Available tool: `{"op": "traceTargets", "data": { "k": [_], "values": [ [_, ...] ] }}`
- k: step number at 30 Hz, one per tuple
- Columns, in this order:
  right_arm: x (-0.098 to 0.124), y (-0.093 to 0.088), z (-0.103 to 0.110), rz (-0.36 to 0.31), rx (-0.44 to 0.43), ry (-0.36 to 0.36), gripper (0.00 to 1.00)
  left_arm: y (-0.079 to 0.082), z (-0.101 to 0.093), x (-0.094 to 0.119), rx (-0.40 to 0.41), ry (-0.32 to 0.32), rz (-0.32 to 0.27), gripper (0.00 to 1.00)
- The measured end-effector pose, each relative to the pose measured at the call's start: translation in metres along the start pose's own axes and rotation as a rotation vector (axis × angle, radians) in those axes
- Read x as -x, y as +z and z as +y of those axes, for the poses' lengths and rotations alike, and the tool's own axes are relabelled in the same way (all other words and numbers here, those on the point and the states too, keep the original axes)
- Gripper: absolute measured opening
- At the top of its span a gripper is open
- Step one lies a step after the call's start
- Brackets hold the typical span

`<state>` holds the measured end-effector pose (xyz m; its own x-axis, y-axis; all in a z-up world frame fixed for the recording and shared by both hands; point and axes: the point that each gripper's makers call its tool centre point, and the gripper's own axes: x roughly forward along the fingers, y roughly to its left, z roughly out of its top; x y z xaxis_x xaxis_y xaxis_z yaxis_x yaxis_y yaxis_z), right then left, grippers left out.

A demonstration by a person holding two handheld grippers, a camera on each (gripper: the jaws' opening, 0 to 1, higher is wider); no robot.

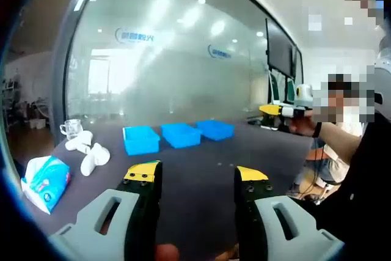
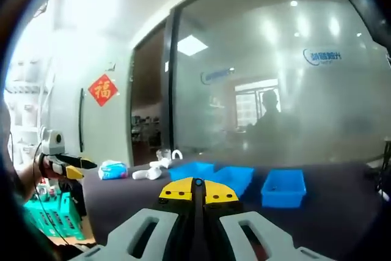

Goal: Sort the screws, nuts, and washers into the corresponding bins

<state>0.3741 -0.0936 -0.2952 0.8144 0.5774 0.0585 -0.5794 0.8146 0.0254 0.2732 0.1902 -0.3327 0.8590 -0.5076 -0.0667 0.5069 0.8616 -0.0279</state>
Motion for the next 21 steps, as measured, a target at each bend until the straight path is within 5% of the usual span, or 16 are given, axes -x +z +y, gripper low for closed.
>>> {"op": "traceTargets", "data": {
  "k": [8, 21],
  "values": [
    [-0.029, 0.011, -0.003, -0.006, 0.004, -0.016, 0.02, 0.003, 0.004, -0.002, 0.003, 0.006, -0.004, 0.45],
    [-0.131, 0.019, -0.020, 0.019, 0.052, -0.022, 0.02, 0.009, 0.009, 0.002, 0.000, 0.018, -0.011, 0.45]
  ]
}}
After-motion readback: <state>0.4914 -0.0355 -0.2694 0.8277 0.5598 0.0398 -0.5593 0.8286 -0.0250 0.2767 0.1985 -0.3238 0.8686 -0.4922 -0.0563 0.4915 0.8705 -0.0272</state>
